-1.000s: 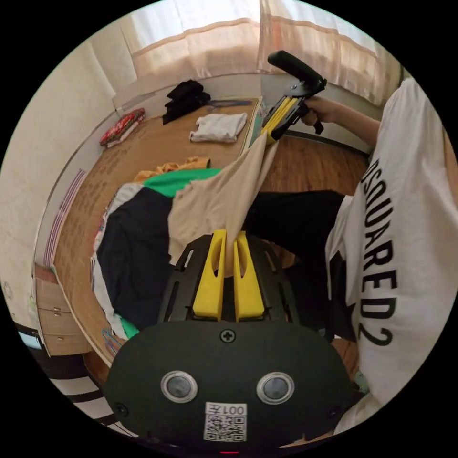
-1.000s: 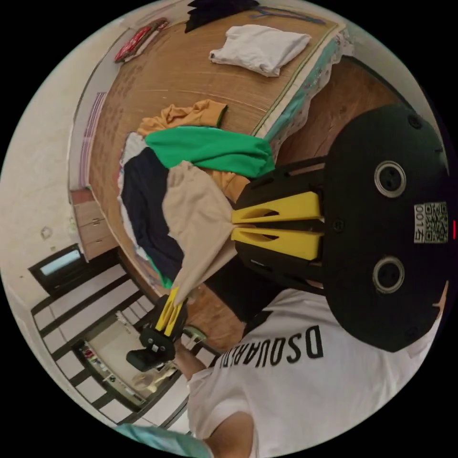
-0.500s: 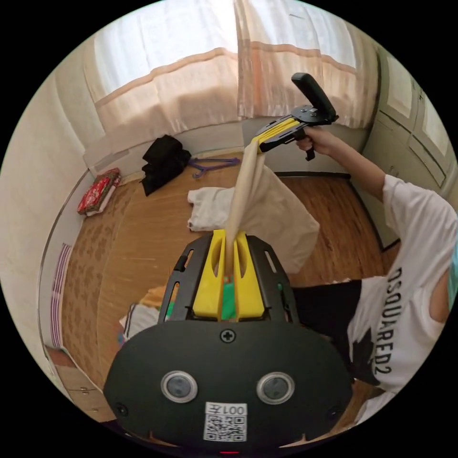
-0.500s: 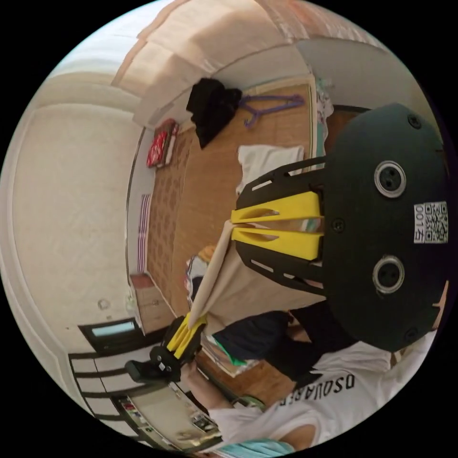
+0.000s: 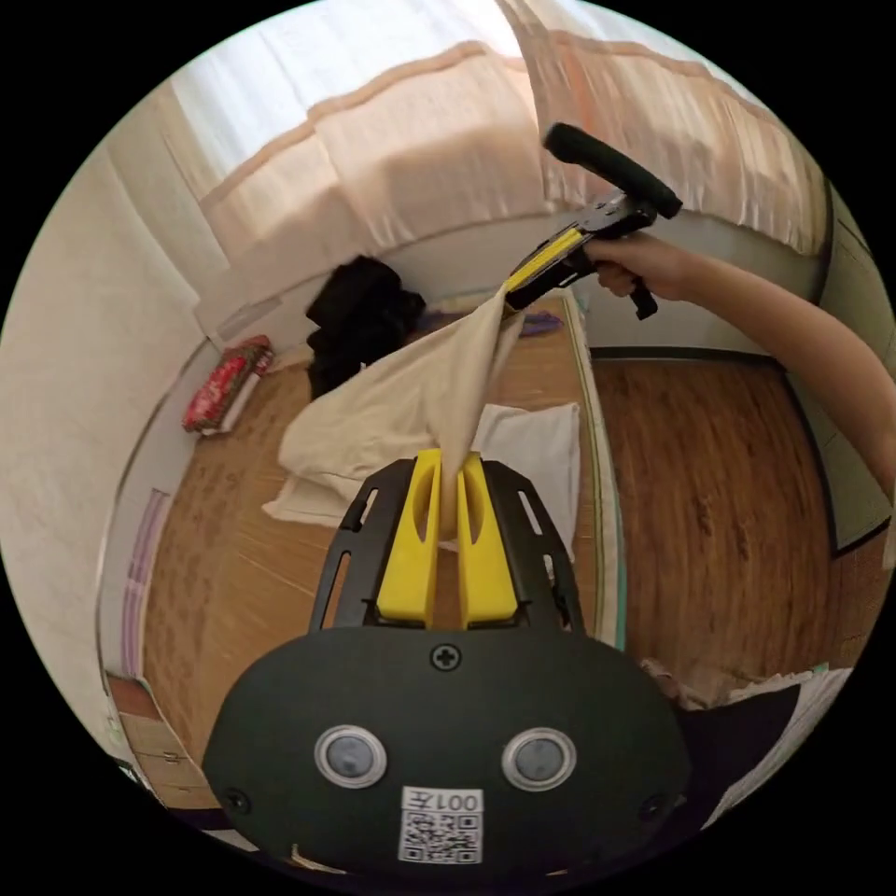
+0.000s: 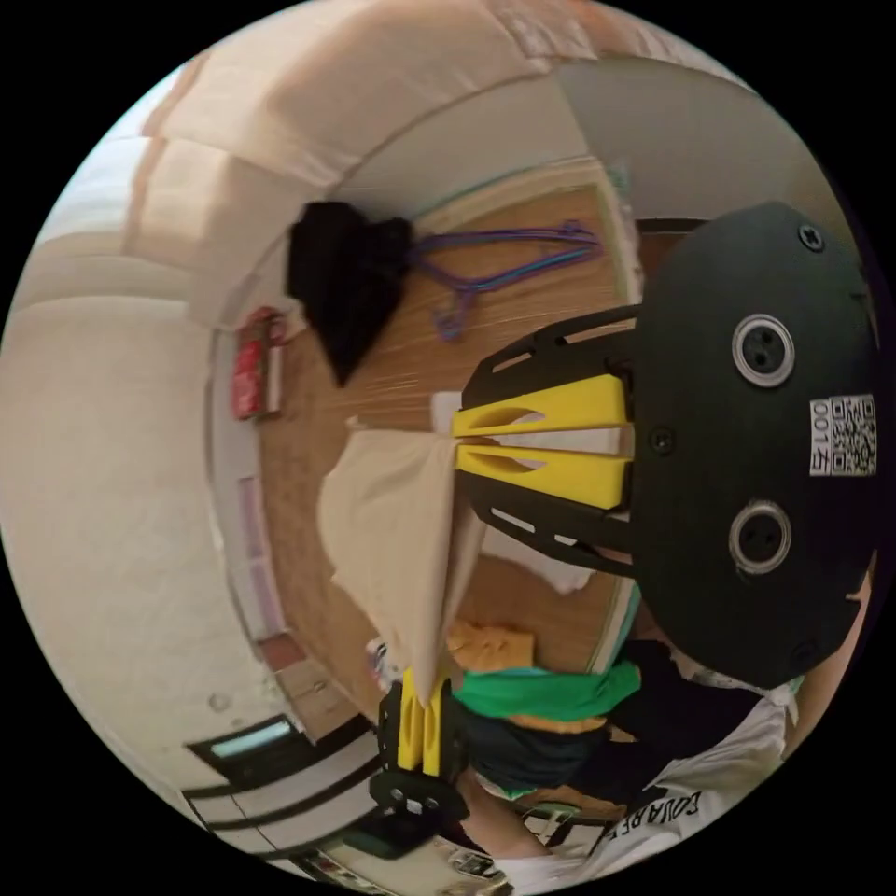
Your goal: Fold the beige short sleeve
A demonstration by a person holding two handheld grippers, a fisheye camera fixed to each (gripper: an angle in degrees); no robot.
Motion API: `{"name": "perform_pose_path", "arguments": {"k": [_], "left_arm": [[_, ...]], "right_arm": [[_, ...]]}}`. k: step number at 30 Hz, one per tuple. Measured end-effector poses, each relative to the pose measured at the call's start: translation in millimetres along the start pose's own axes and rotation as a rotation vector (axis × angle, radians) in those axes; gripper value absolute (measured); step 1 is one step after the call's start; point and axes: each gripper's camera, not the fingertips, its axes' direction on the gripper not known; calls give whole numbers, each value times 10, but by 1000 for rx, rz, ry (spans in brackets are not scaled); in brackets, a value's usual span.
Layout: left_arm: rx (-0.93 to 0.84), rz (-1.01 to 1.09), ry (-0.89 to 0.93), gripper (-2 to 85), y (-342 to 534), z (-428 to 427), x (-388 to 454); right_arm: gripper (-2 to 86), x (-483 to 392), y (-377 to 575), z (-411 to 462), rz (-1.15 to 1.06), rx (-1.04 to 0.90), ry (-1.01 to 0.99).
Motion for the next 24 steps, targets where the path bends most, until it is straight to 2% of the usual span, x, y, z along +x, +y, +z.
{"name": "perform_pose_path", "arguments": {"k": [2, 5, 7, 11, 15, 24], "left_arm": [[-76, -32, 87, 1, 40, 737, 376], [-209, -8, 86, 1, 143, 1401, 944], [-213, 20, 63, 0, 209, 1516, 1211], [-189, 147, -76, -5, 314, 1554, 1518], [-198, 87, -17, -12, 354, 1538, 1536], [-237, 38, 53, -10, 931, 1171, 1603]], "right_arm": [[13, 238, 297, 743, 77, -199, 64], [13, 338, 716, 1437, 106, -391, 133], [13, 301, 872, 1663, 79, -438, 157], [14, 118, 954, 1775, 1, -394, 221], [17, 54, 979, 1886, -50, -420, 234], [45, 102, 1206, 1711, 83, -350, 134]]}}
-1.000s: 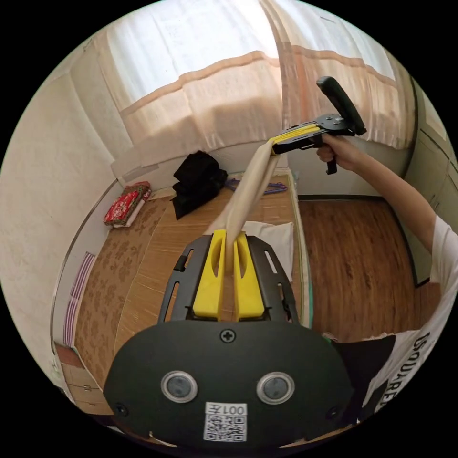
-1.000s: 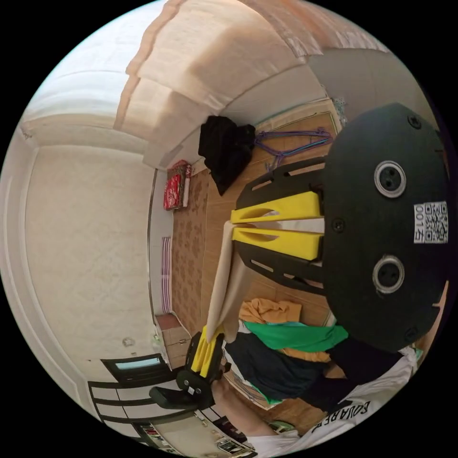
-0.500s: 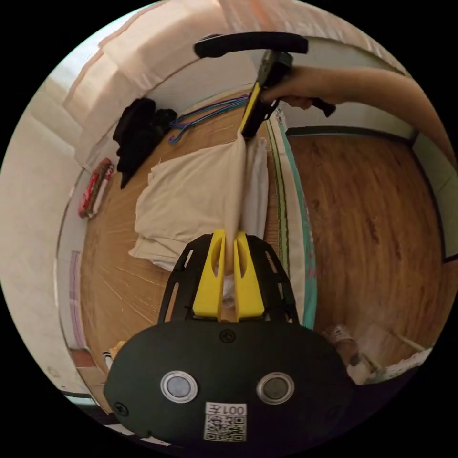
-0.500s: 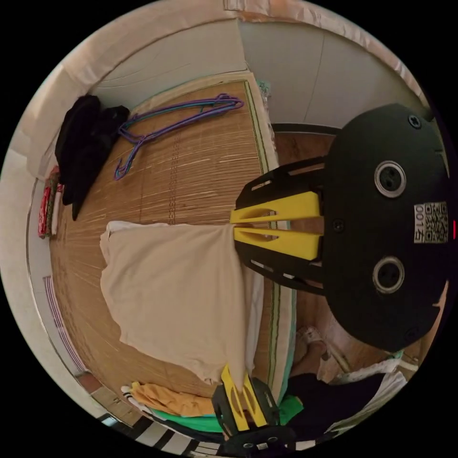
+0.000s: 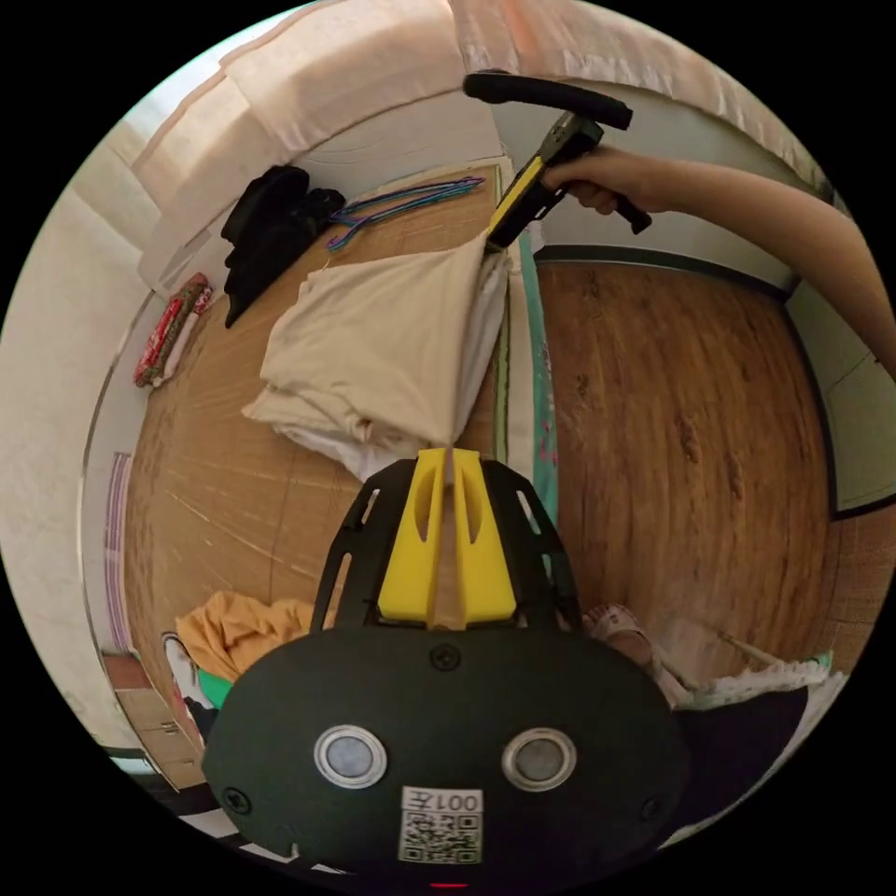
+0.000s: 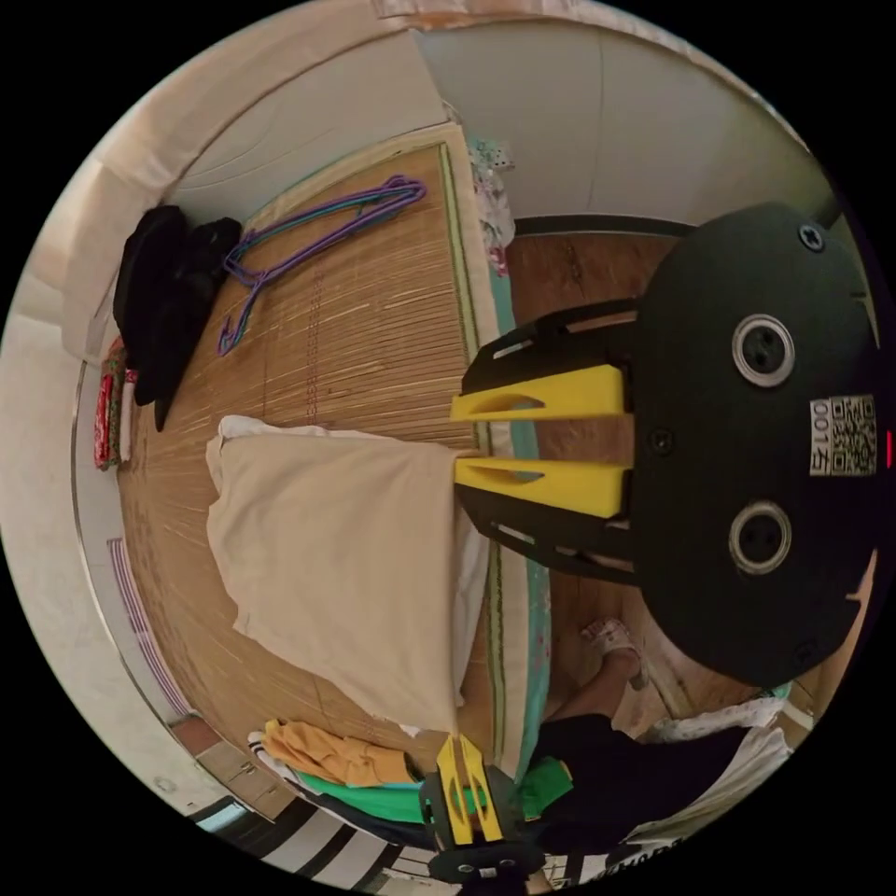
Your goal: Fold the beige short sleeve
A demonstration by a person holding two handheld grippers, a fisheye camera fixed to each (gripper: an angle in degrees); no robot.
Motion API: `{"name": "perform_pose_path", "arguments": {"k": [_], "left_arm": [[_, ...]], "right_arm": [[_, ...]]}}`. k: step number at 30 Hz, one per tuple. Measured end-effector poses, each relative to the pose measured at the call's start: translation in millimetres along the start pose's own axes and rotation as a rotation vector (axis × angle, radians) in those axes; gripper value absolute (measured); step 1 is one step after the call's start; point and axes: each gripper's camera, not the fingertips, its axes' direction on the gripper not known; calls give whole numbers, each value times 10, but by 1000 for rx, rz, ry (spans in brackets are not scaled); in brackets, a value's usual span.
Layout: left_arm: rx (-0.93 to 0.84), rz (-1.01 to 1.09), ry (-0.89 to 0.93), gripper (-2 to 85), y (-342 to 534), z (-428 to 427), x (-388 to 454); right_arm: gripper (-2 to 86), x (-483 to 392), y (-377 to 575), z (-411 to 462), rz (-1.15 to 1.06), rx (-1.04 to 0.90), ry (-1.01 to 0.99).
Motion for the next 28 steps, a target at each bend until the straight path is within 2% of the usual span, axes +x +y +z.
{"name": "perform_pose_path", "arguments": {"k": [7, 12, 15, 20, 24, 28], "left_arm": [[-13, -181, 195, -10, 1150, -490, -175], [71, -460, 196, -10, 2306, -1106, -427], [70, -623, 95, -10, 3177, -1463, -507], [-91, -810, -165, -6, 4665, -1892, -438], [-207, -839, -168, 14, 5426, -2005, -321], [-224, -828, -108, 56, 6069, -2099, -89]], "right_arm": [[15, -2, 521, -149, 103, -63, 0], [10, -442, 841, -526, 87, 54, -21], [11, -977, 978, -783, 11, 178, -90], [24, -2185, 1028, -994, -176, 306, -228], [54, -3069, 964, -1000, -314, 326, -387], [105, -4200, 959, -782, -552, 193, -405]]}}
